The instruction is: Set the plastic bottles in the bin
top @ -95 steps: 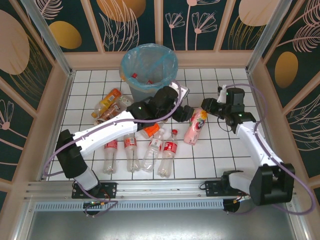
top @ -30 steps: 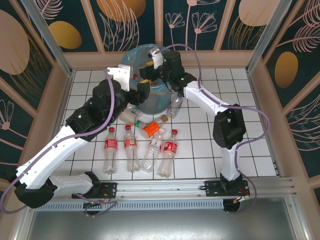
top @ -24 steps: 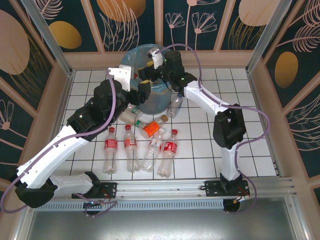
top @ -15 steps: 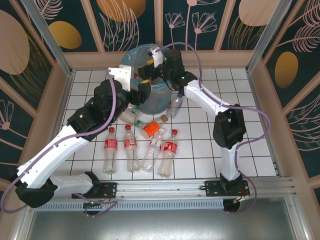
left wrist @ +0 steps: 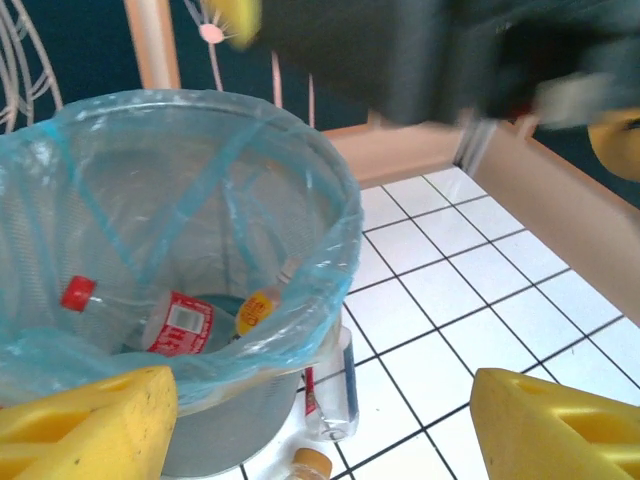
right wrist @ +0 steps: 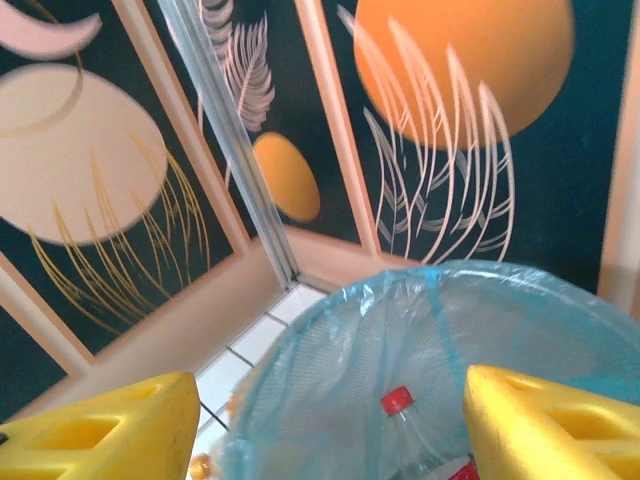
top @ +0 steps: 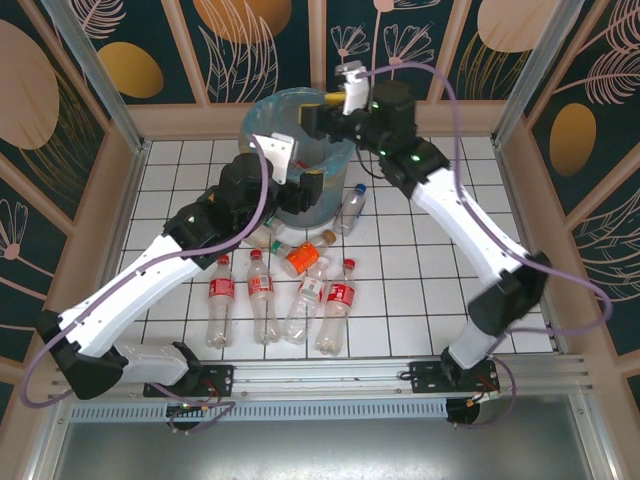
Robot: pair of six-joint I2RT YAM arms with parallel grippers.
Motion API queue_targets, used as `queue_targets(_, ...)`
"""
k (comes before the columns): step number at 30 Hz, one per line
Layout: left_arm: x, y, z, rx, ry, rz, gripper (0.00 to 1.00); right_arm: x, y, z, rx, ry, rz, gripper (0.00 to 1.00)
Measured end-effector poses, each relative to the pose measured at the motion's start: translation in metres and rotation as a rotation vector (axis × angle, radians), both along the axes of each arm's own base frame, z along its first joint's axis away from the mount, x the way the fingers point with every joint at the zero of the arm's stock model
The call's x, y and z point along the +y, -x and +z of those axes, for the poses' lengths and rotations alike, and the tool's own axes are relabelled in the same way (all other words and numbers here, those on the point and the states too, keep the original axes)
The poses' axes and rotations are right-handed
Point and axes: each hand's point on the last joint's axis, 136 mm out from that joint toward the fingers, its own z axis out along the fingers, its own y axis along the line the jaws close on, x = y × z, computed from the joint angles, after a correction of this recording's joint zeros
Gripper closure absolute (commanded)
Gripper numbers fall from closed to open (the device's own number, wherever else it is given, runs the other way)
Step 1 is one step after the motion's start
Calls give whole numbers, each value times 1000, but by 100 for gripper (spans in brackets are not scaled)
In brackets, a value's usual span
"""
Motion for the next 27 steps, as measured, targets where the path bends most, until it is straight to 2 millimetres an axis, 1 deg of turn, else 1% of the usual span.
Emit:
queue_targets(2,-12,-2,-1,9,-5,-40,25,-20,19,10,4,-30,-24,30)
queue_targets(3,-19,-4,-2,15,-7,-62,26,-33,27,11,14,-46,-44,31)
queue_targets(4,-25,-5,-2,18,-9,-81,26,-43,30,9,26,-55,-60,33)
queue_targets(5,-32,-7,-4,27,-10,-104,27,-58,32,2,53,-63,-89,34)
queue_targets(7,-47,-10,-10,48,-15,-142,28,-88,29,-21,120,-70,-157,36)
queue_targets(8,-55,-12,-14,58,-20,-160,28,-105,26,-40,167,-67,-197,37)
queue_targets(9,-63,-13,-19,71,-26,-178,28,-120,24,-63,224,-63,-234,37)
queue_targets(10,-70,-14,-25,82,-35,-195,28,-131,23,-83,272,-62,-258,37)
queue_targets(12,-90,-13,-40,111,-70,-242,29,-146,28,-137,401,-42,-289,38)
queue_targets(13,-98,-12,-47,123,-87,-260,29,-149,32,-162,461,-34,-289,39)
queue_targets(15,-116,-6,-67,151,-128,-307,29,-146,46,-214,593,-18,-265,41)
queue_targets(18,-130,11,-99,213,-181,-367,29,-141,72,-274,755,-22,-223,42)
queue_targets(21,-131,29,-131,277,-212,-420,29,-139,92,-315,858,-48,-201,42)
queue_targets(24,-121,47,-168,362,-248,-459,28,-133,105,-339,922,-70,-175,41)
queue_targets(27,-110,63,-202,440,-290,-484,27,-121,107,-354,961,-72,-139,41)
